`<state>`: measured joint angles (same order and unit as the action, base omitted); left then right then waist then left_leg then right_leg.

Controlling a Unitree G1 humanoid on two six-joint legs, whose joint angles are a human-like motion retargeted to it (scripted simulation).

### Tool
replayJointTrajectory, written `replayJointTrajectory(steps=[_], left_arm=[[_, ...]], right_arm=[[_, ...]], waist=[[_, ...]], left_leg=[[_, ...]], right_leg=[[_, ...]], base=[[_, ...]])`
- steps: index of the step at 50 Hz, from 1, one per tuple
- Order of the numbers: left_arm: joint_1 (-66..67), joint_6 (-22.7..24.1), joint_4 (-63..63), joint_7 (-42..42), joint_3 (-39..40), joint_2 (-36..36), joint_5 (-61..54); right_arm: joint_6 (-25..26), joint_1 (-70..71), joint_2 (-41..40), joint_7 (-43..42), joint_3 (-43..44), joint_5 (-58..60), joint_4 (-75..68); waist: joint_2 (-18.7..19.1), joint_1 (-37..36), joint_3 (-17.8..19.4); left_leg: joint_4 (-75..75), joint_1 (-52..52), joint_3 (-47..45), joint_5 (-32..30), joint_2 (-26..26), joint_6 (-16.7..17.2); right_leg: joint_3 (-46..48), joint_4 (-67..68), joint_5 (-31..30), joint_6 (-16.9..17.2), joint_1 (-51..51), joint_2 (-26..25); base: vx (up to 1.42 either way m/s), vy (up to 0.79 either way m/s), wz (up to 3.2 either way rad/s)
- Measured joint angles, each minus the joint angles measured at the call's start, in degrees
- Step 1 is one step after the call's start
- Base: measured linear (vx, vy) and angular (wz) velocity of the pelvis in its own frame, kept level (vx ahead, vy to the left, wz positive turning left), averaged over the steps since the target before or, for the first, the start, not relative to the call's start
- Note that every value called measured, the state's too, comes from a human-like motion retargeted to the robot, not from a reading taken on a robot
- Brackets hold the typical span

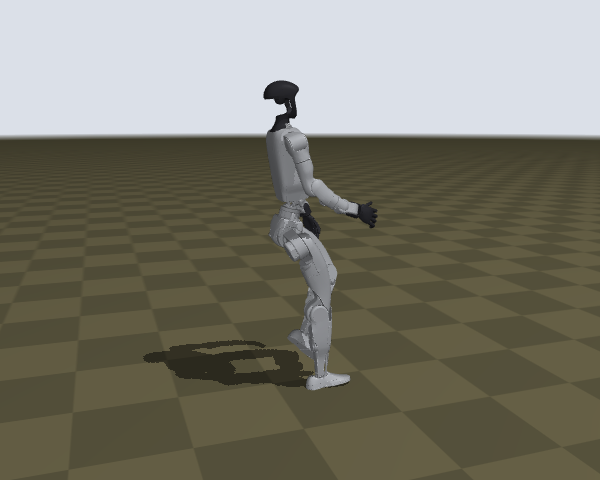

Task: Kungfu

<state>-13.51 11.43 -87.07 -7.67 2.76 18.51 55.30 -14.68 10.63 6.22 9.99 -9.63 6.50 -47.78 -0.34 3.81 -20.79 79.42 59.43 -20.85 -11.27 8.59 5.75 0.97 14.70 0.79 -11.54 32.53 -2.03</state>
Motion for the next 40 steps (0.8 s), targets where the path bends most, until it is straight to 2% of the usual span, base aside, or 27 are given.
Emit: replayJointTrajectory(steps=[2, 3, 5, 6, 7, 8, 10, 12, 15, 17, 20, 22, 25, 29, 31, 35, 37, 40], left_arm=[[8.96, -3.66, -2.26, 5.31, 8.12, -0.83, 0.52], [13.02, -3.76, -2.98, 4.52, 10.70, -0.98, -3.35], [21.33, -4.57, -3.45, -1.96, 13.98, -0.87, -14.14], [25.23, -4.46, -3.30, -6.68, 15.50, -0.56, -18.07], [28.82, -4.56, -3.05, -10.92, 16.98, -0.26, -21.44], [31.79, -5.07, -2.62, -14.22, 18.42, 0.03, -23.68], [37.51, -4.71, -0.86, -16.26, 20.63, 0.10, -25.99], [43.58, -2.88, 3.52, -15.05, 20.14, -0.72, -27.08], [47.70, -0.76, 10.53, -18.14, 18.25, -1.82, -24.89], [48.83, 0.51, 15.51, -26.68, 14.84, -0.60, -20.45], [51.47, 4.31, 26.11, -43.06, 9.77, 3.46, -13.59], [53.91, 8.27, 33.65, -50.19, 7.01, 6.06, -11.64], [56.46, 12.78, 41.64, -53.82, 3.15, 8.95, -10.29], [57.27, 14.13, 44.03, -54.54, 1.44, 7.05, -9.18], [56.80, 13.30, 43.42, -57.01, 1.35, 4.97, -10.79], [54.20, 11.40, 41.44, -62.18, 2.26, 1.88, -14.96], [52.02, 11.90, 42.18, -66.29, 3.70, 3.33, -11.16], [46.61, 12.50, 46.24, -68.63, 9.03, 8.76, 2.25]], right_arm=[[-0.05, -7.63, 3.56, 0.94, 4.61, -0.51, -4.24], [0.00, -12.02, 5.32, 2.07, 6.55, -2.27, -4.83], [-0.67, -22.71, 8.17, 6.28, 10.53, -6.88, -2.85], [-0.82, -27.78, 9.26, 7.78, 11.62, -9.40, -1.07], [-0.98, -32.60, 10.25, 9.05, 12.50, -11.96, 0.91], [-1.15, -36.90, 11.02, 9.88, 12.97, -14.60, 3.27], [-2.52, -43.57, 11.89, 11.12, 13.36, -18.57, 7.29], [-3.40, -48.36, 12.91, 11.93, 12.85, -20.72, 11.09], [-2.01, -50.34, 14.78, 14.70, 11.05, -19.32, 15.22], [-0.02, -50.25, 16.58, 17.49, 9.60, -14.36, 16.55], [3.35, -51.11, 19.00, 21.54, 8.37, -1.36, 19.16], [3.06, -52.51, 20.54, 24.71, 7.33, 7.81, 20.81], [-0.76, -54.82, 21.88, 26.85, 5.56, 16.84, 21.12], [-2.76, -57.73, 19.38, 28.96, 2.88, 17.44, 20.23], [-3.00, -57.30, 17.45, 32.05, 1.98, 14.58, 17.42], [-2.99, -55.31, 14.66, 34.25, 0.66, 7.87, 14.19], [-3.32, -54.89, 14.12, 34.02, 0.37, 7.01, 13.80], [-3.26, -54.48, 14.48, 34.83, 0.99, 7.14, 12.71]], waist=[[-0.34, -2.86, 3.95], [-1.39, -4.49, 5.94], [-4.28, -7.12, 8.93], [-5.09, -9.08, 11.27], [-6.07, -9.80, 12.34], [-7.36, -8.03, 10.87], [-8.98, -4.62, 7.49], [-10.06, -3.65, 5.94], [-10.60, -2.24, 6.92], [-11.05, -1.90, 6.53], [-9.95, -0.44, 5.53], [-8.29, 1.09, 4.31], [-6.19, 3.62, 0.97], [-5.49, 6.71, -1.58], [-4.57, 8.71, -2.87], [-3.25, 11.95, -3.70], [-2.95, 11.99, -2.99], [-3.06, 10.64, -1.07]], left_leg=[[-12.08, 6.47, -0.88, -0.90, 3.30, -4.97], [-20.55, 8.71, -0.44, -3.16, 3.58, -6.25], [-42.78, 10.52, 2.81, -13.21, 2.28, -5.20], [-50.08, 10.16, 6.66, -16.52, 3.07, -3.23], [-58.18, 10.25, 9.21, -18.13, 2.96, -3.73], [-67.88, 11.28, 9.18, -16.34, 1.03, -9.19], [-73.04, 17.19, 10.02, -1.93, -1.60, -18.00], [-66.97, 19.43, 6.52, -2.49, 0.35, -17.27], [-42.27, 22.60, 5.59, -4.92, 3.03, -15.83], [-26.90, 20.50, 0.32, -2.79, 5.83, -13.08], [-3.86, 14.95, -6.19, 2.39, 12.52, -12.10], [8.16, 11.98, -3.49, 2.66, 11.23, -6.65], [21.07, 8.01, -1.01, 2.62, 3.90, 2.84], [29.53, -0.65, -5.44, 3.25, -1.91, 6.47], [31.87, -1.54, -5.71, 3.24, -4.01, 7.99], [32.08, 0.29, -6.36, 4.21, -5.75, 8.87], [29.93, 2.52, -5.22, 5.62, -5.55, 7.81], [25.54, 6.20, -2.34, 6.15, -2.74, 4.45]], right_leg=[[-1.26, -1.17, 0.08, -0.56, -4.17, -2.21], [-2.45, -1.38, 0.08, -0.66, -6.06, -2.44], [-4.94, -0.95, 0.81, -1.19, -9.08, -1.91], [-7.12, -0.56, 1.54, -1.74, -11.99, -2.71], [-8.47, -0.42, 2.08, -2.25, -13.50, -2.92], [-8.21, -0.81, 2.21, -2.70, -12.23, -1.94], [-7.14, -1.10, 2.91, -3.46, -9.48, -0.85], [-8.34, 0.37, 4.25, -3.08, -7.75, -0.87], [-6.83, 0.20, 4.75, -1.32, -8.16, 0.65], [-6.80, 0.50, 5.45, -1.12, -7.98, 1.08], [-8.40, 0.55, 6.78, -2.31, -8.27, -1.11], [-9.51, -0.24, 7.60, -2.87, -8.61, -2.80], [-10.66, -1.49, 8.58, -3.10, -7.33, -3.69], [-11.49, -3.87, 9.42, -1.91, -6.64, -2.11], [-10.91, -3.26, 10.58, -1.87, -4.91, -1.94], [-11.87, -2.39, 12.49, -1.61, -2.39, -2.62], [-11.03, -2.66, 12.91, -1.37, -2.52, -2.89], [-10.82, -3.06, 13.54, -1.32, -3.91, -4.59]], base=[[0.58, -0.11, -1.44], [0.48, -0.07, -1.46], [0.43, -0.08, -1.40], [0.48, -0.12, -1.29], [0.48, -0.17, -0.48], [0.41, -0.22, 0.51], [0.38, -0.26, 0.84], [0.43, -0.22, -0.14], [0.10, -0.07, -0.53], [0.18, -0.03, -0.38], [0.34, -0.13, 0.16], [0.32, -0.10, 0.31], [0.24, 0.01, 0.52], [0.24, 0.03, 0.63], [0.14, -0.05, 0.76], [0.07, -0.05, 0.55], [0.12, -0.07, 0.02], [0.18, -0.10, -0.20]])
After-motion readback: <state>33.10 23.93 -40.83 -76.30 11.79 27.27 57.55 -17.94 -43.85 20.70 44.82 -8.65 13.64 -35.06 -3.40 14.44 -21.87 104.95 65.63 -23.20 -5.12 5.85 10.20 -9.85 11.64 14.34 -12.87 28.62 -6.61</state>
